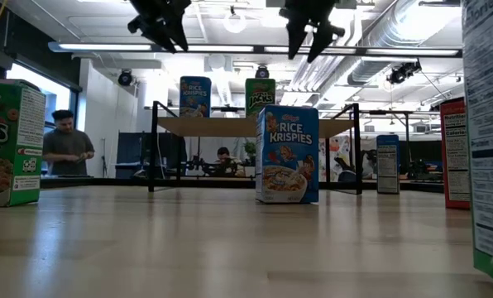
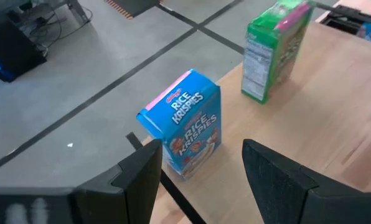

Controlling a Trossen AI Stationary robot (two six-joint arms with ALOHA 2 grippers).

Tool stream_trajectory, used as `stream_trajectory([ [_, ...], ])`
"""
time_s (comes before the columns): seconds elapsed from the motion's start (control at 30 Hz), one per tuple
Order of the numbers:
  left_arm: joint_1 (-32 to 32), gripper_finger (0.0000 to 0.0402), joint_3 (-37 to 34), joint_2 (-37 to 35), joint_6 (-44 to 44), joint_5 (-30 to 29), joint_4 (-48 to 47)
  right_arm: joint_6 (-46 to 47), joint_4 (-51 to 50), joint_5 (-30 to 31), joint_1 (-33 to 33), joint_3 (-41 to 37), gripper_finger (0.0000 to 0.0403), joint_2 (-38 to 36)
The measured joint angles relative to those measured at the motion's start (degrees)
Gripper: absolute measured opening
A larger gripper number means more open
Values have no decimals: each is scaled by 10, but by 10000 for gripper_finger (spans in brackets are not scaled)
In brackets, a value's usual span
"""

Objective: Stack cereal on shelf
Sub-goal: Put the top red cereal box on the shelf

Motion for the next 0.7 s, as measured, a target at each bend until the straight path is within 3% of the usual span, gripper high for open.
stream_trajectory([
  [0.4, -42, 214, 0, -36, 0, 0, -4, 17, -177, -32, 63, 73, 307, 0],
  [0.7, -77, 214, 0, -56, -28, 0, -27, -115, -172, -207, 122, 59, 307, -8],
])
